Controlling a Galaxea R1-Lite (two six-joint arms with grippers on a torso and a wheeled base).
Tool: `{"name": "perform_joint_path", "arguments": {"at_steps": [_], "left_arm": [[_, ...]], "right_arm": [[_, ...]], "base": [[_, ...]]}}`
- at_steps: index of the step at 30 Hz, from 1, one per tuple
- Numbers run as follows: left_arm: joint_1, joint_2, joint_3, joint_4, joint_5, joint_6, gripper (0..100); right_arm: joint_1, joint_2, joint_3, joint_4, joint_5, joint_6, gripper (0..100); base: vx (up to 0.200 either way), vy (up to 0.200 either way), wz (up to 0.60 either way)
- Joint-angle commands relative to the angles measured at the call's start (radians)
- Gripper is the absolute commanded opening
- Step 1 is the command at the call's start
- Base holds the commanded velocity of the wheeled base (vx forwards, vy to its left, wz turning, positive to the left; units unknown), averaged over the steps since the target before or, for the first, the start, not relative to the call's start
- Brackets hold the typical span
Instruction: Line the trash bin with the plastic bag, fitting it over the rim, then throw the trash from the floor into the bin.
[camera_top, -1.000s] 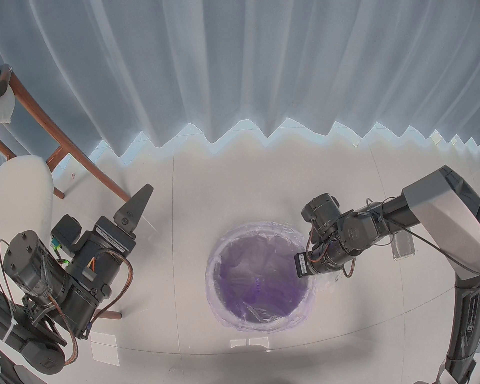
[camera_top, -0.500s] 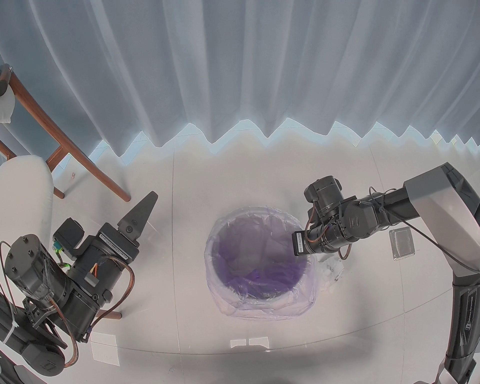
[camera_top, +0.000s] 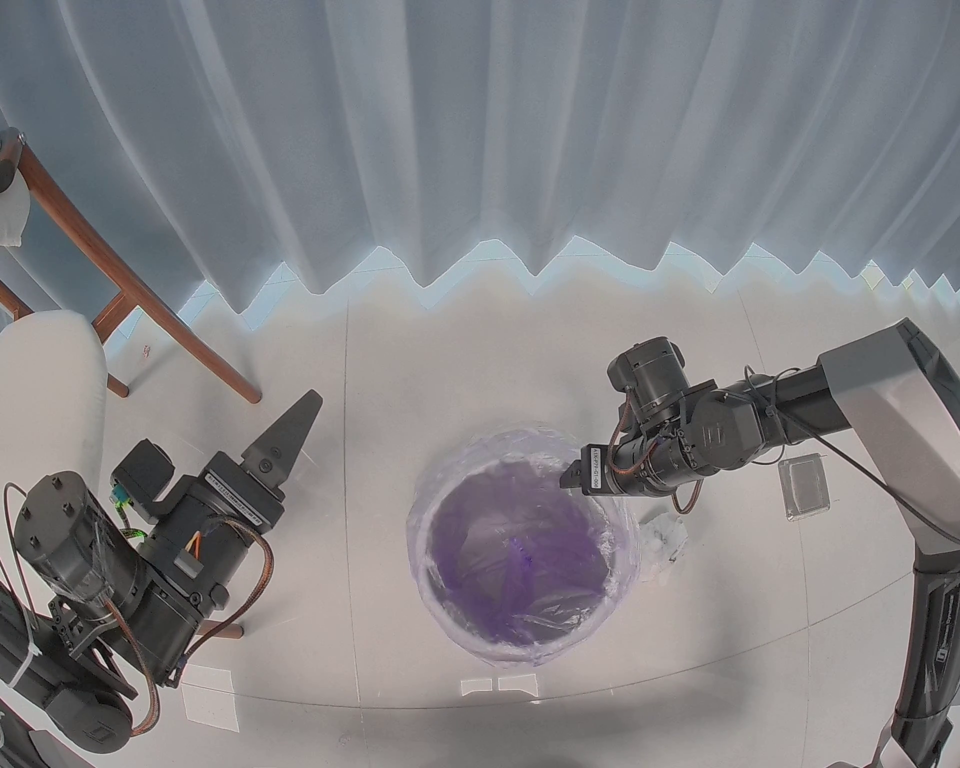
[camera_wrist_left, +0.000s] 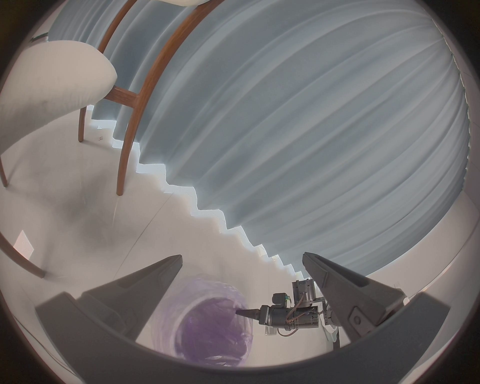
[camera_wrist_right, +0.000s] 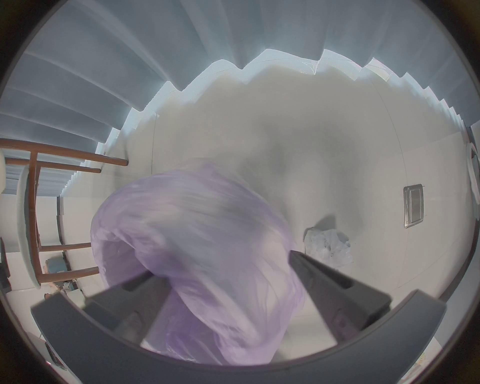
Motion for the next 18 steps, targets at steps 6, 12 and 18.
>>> {"name": "perform_joint_path", "arguments": {"at_steps": [6,12,18], "left_arm": [[0.064,0.087,0.022,0.001,-0.141,-0.005,100],[0.11,0.237,0.161,0.001,-0.199,0.023,100],[0.132,0.42,0.2,-0.001,-0.202,0.018,100]], "right_arm": [[0.008,-0.105,0.166,-0.177,0.011,-0.018,100],[-0.006,-0.188,0.212,-0.279,0.037,-0.001,100],[-0.045,-0.266,0.212,-0.348,0.04,0.107,100]], "base": [[0.0,0.0,0.0],[0.0,0.0,0.0],[0.0,0.0,0.0]]}}
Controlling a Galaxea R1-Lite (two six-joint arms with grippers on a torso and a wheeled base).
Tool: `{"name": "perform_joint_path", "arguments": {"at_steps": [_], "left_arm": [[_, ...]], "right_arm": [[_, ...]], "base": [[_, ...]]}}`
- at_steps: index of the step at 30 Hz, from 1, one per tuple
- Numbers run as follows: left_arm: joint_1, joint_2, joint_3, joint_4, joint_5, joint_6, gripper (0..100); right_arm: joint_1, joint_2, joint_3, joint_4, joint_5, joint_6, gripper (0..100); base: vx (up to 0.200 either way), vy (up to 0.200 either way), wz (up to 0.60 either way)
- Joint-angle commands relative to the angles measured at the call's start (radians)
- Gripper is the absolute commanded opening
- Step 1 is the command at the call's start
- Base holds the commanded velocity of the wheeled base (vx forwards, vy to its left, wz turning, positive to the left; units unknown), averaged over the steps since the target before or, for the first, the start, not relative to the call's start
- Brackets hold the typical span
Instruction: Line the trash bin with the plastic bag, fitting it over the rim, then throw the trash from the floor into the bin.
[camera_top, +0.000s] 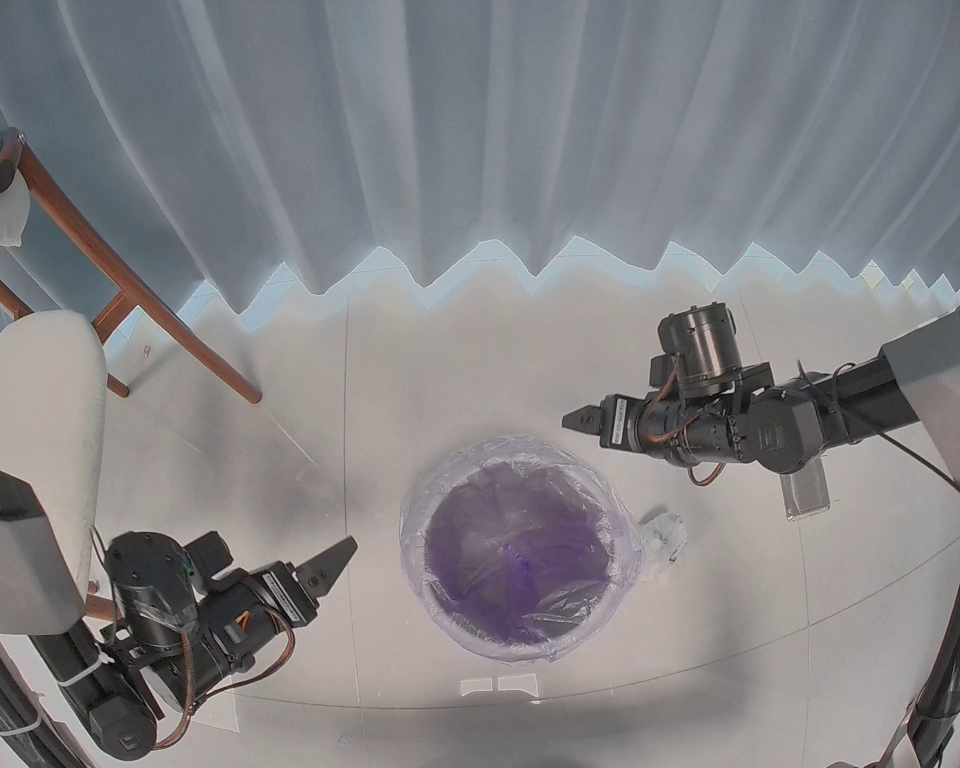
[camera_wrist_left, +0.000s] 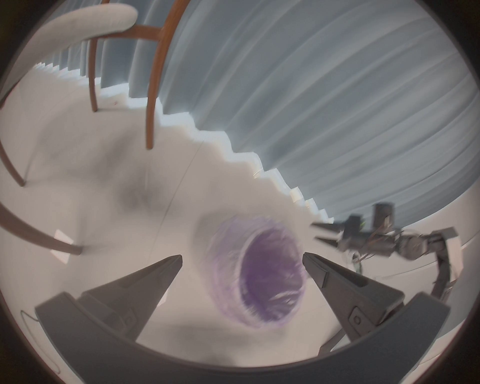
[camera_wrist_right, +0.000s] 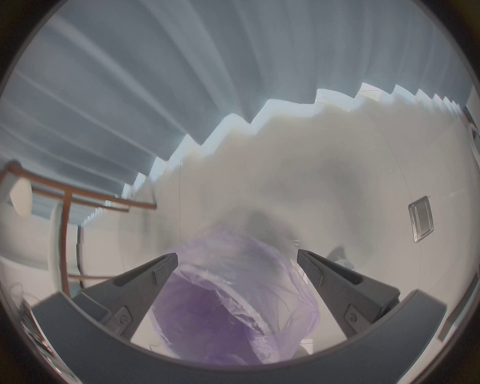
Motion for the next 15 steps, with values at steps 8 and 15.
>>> {"name": "perform_joint_path", "arguments": {"at_steps": [8,15], "left_arm": [[0.045,0.469,-0.092,-0.004,-0.032,0.008,100],[0.089,0.557,-0.21,-0.002,-0.126,0.011,100]], "right_arm": [[-0.077,-0.246,0.055,-0.039,0.005,0.261,100],[-0.104,-0.33,0.163,-0.044,0.004,0.275,100]], "base": [[0.0,0.0,0.0],[0.0,0.0,0.0]]}}
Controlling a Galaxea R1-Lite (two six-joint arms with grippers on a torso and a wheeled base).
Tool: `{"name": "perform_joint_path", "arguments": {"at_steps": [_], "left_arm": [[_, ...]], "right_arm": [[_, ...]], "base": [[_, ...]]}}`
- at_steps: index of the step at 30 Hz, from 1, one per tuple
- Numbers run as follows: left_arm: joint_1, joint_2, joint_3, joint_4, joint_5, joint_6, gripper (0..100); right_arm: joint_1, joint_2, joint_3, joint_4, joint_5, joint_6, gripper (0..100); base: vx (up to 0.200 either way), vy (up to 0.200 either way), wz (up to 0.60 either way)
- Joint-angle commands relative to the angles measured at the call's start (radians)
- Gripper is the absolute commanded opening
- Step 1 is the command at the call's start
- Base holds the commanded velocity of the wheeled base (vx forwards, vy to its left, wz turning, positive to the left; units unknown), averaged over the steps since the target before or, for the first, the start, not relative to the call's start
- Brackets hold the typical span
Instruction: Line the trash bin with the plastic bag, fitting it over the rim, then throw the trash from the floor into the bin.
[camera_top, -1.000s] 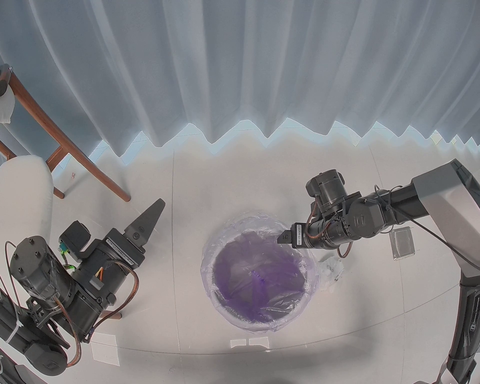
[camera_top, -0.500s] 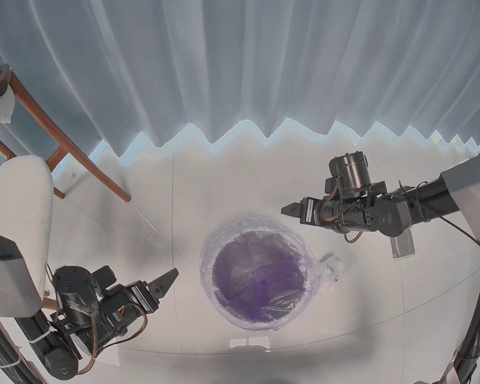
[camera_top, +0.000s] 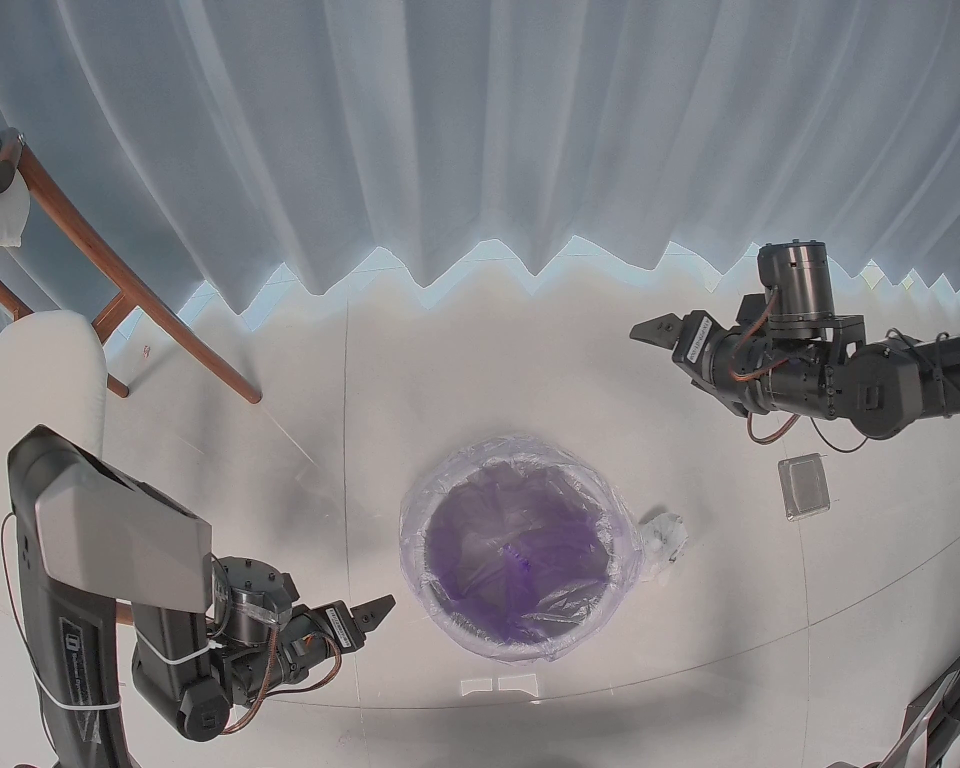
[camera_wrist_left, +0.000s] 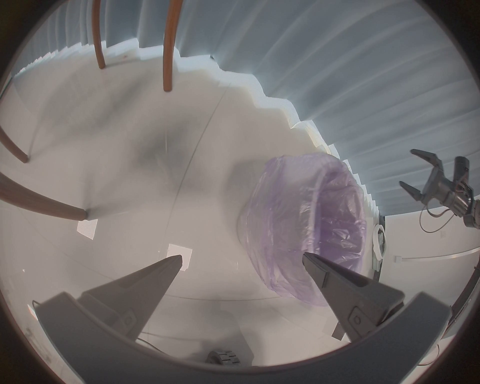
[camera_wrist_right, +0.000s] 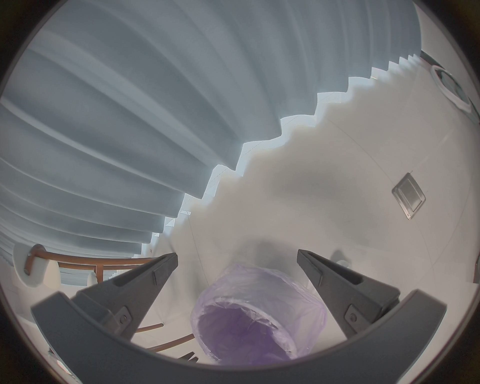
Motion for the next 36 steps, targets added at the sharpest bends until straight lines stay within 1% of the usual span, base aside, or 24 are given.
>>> {"name": "perform_joint_path", "arguments": {"at_steps": [1,5,9,16,19,20,22,27,32,36], "left_arm": [[0.039,0.151,-0.103,0.0,-0.035,0.004,100],[0.039,0.163,-0.161,0.002,-0.038,-0.007,100],[0.039,0.228,-0.249,0.002,-0.037,-0.007,100],[0.03,0.283,-0.39,0.005,-0.04,-0.007,100],[0.03,0.289,-0.419,0.023,-0.037,-0.007,100],[0.035,0.286,-0.447,0.083,-0.026,-0.002,100],[0.039,0.277,-0.484,0.161,-0.012,-0.002,100],[0.047,0.281,-0.582,0.285,0.042,0.012,100],[0.055,0.286,-0.675,0.453,0.106,0.093,100],[0.061,0.283,-0.744,0.565,0.112,0.098,100]], "right_arm": [[-0.022,-0.118,0.102,-0.005,-0.001,0.013,100],[-0.022,-0.143,0.157,-0.031,0.0,0.013,100],[-0.025,-0.153,0.192,-0.085,0.0,0.01,100],[-0.035,-0.164,0.196,-0.086,0.0,0.008,100],[-0.039,-0.162,0.196,-0.086,0.0,0.008,100],[-0.042,-0.161,0.196,-0.085,0.0,0.008,100],[-0.048,-0.156,0.196,-0.085,0.0,0.008,100],[-0.052,-0.161,0.214,-0.088,0.0,0.008,100],[-0.062,-0.167,0.242,-0.089,-0.001,0.007,100],[-0.069,-0.169,0.243,-0.091,-0.001,0.005,100]], "base": [[0.0,0.0,0.0],[0.0,0.0,0.0],[0.0,0.0,0.0],[0.0,0.0,0.0],[0.0,0.0,0.0],[0.0,0.0,0.0],[0.0,0.0,0.0],[0.0,0.0,0.0],[0.0,0.0,0.0],[0.0,0.0,0.0]]}}
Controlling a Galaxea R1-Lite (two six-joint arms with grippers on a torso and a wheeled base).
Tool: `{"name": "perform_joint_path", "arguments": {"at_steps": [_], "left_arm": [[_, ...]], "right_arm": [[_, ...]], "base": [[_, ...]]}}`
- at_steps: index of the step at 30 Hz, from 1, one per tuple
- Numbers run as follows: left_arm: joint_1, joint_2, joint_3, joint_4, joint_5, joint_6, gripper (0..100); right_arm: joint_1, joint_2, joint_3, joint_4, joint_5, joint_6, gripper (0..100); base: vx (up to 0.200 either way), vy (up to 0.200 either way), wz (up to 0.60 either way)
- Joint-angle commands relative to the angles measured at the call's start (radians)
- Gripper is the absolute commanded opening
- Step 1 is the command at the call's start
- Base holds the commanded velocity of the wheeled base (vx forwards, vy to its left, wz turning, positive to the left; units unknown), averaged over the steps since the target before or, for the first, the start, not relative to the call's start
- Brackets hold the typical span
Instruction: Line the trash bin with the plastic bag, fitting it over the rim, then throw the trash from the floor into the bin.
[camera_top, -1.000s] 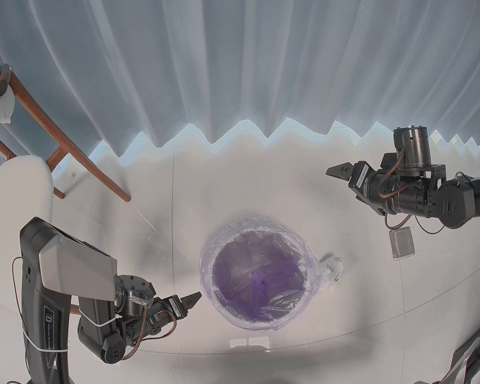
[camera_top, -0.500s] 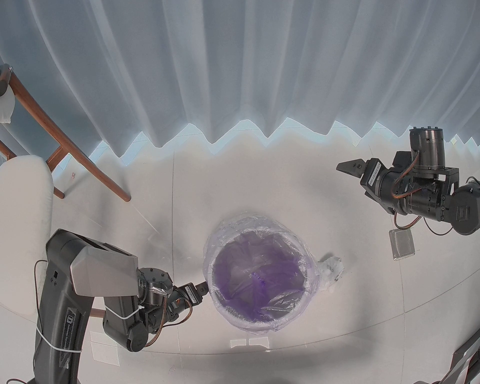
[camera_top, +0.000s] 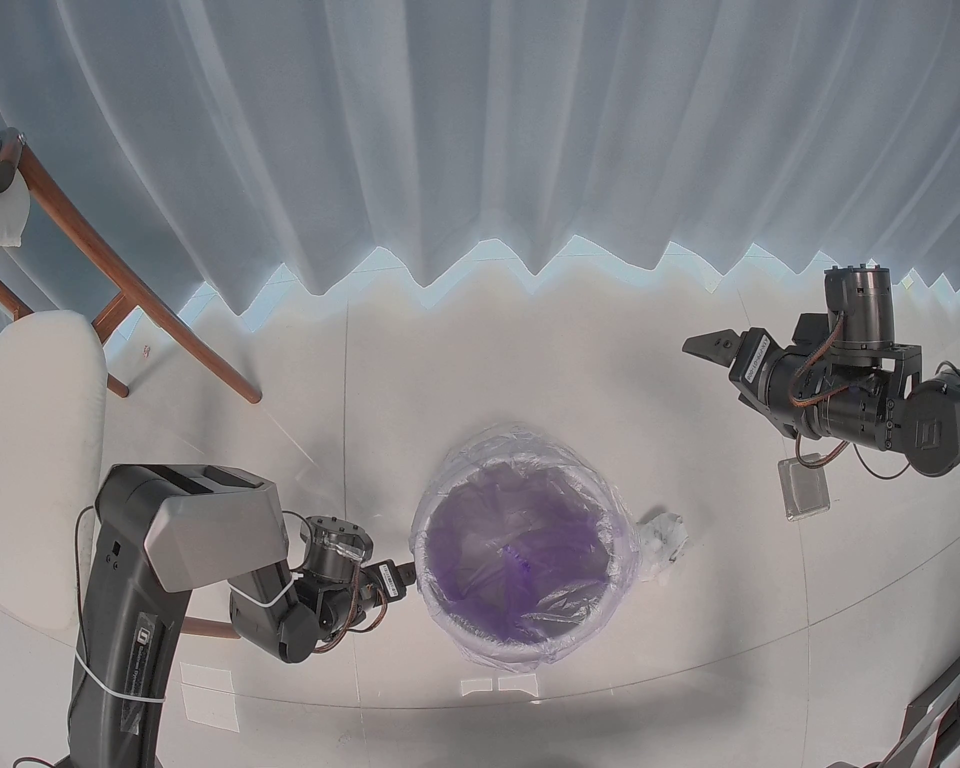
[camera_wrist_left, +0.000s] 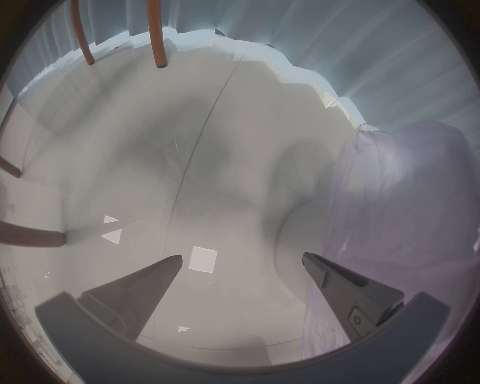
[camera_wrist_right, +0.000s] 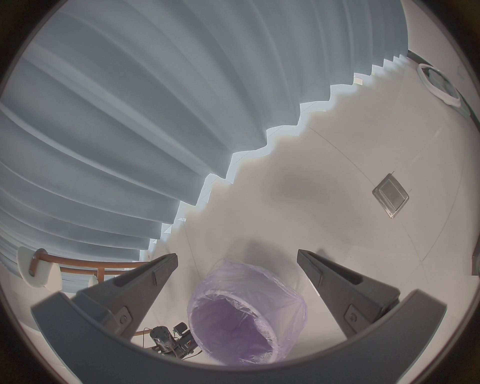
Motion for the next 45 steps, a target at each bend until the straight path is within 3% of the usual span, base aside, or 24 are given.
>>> {"name": "perform_joint_path", "arguments": {"at_steps": [1,6,11,12,14,18,19,20,22,27,36,45], "left_arm": [[0.009,-0.003,-0.098,0.107,0.017,0.017,100],[0.009,-0.009,-0.19,0.301,0.02,0.019,100],[0.011,-0.012,-0.187,0.305,0.022,0.017,100],[0.011,-0.049,-0.131,0.287,0.01,0.013,100],[0.015,-0.127,-0.035,0.238,-0.017,0.013,100],[0.024,-0.236,0.154,0.063,-0.145,0.014,100],[0.034,-0.266,0.243,-0.058,-0.213,0.016,100],[0.034,-0.266,0.243,-0.058,-0.213,0.016,100],[0.041,-0.227,0.32,-0.25,-0.285,0.017,100],[0.035,-0.112,0.343,-0.465,-0.342,0.017,100],[0.04,-0.066,0.315,-0.443,-0.342,0.017,100],[0.041,-0.064,0.163,-0.236,-0.267,0.019,100]], "right_arm": [[-0.015,-0.005,0.014,-0.002,-0.001,-0.001,100],[-0.026,-0.007,0.015,-0.002,-0.001,-0.001,100],[-0.035,-0.005,0.015,-0.002,0.001,-0.001,100],[-0.039,-0.005,0.015,-0.002,0.001,-0.001,100],[-0.044,-0.003,0.015,-0.002,0.001,0.002,100],[-0.044,-0.003,0.026,-0.002,0.001,0.006,100],[-0.044,-0.003,0.038,-0.004,0.001,0.005,100],[-0.044,-0.003,0.038,-0.004,0.001,0.005,100],[-0.041,-0.003,0.045,-0.004,0.001,0.005,100],[-0.039,-0.005,0.037,-0.005,0.001,0.002,100],[-0.044,-0.007,0.045,-0.02,0.001,0.002,100],[-0.044,-0.008,0.043,-0.02,-0.001,0.002,100]], "base": [[0.0,0.0,0.0],[0.0,0.0,0.0],[0.0,0.0,0.0],[0.0,0.0,0.0],[0.0,0.0,0.0],[0.0,0.0,0.0],[0.0,0.0,0.0],[0.0,0.0,0.0],[0.0,0.0,0.0],[0.0,0.0,0.0],[0.0,0.0,0.0],[0.0,0.0,0.0]]}}
